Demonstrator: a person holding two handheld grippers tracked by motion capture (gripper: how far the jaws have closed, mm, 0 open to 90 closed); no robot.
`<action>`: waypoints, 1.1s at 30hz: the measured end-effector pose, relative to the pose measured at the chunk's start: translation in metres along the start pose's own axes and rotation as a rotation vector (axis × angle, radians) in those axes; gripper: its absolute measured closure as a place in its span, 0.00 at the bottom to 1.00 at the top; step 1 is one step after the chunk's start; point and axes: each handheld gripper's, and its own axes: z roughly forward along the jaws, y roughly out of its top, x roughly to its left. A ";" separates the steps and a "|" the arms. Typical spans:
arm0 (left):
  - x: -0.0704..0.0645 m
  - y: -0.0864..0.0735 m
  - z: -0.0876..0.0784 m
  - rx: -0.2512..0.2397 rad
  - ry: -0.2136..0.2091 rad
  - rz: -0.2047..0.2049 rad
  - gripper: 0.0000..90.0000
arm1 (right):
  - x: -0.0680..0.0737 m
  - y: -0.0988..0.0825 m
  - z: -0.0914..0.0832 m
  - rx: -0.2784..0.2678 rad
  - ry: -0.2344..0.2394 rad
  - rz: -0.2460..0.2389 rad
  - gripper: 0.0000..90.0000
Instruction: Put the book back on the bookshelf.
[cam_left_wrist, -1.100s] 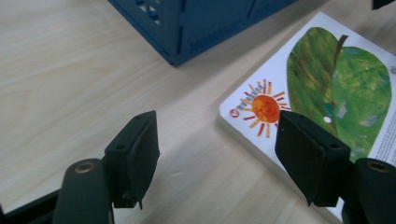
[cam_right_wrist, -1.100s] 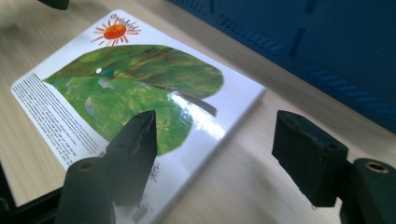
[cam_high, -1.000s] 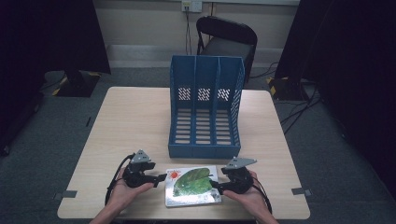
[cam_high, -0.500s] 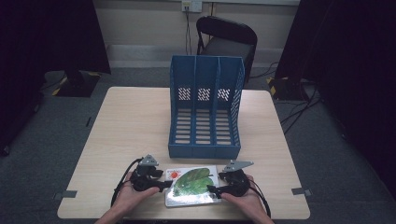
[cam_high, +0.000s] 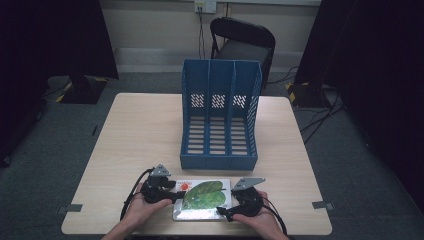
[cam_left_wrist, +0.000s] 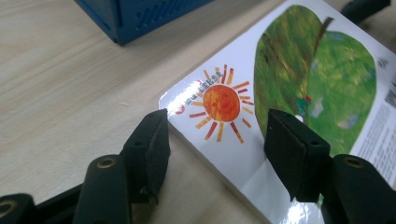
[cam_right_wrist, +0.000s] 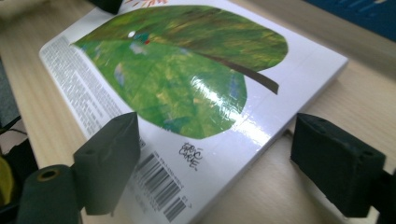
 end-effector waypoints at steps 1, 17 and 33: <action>0.003 0.000 0.000 -0.007 0.003 -0.010 0.45 | 0.001 0.000 0.000 0.003 0.005 -0.004 0.16; 0.008 0.002 0.003 -0.046 -0.004 -0.067 0.33 | 0.002 0.004 0.004 0.003 0.025 -0.010 0.19; 0.017 0.001 -0.009 -0.105 -0.078 -0.179 0.39 | 0.003 0.004 0.005 -0.002 0.019 -0.013 0.17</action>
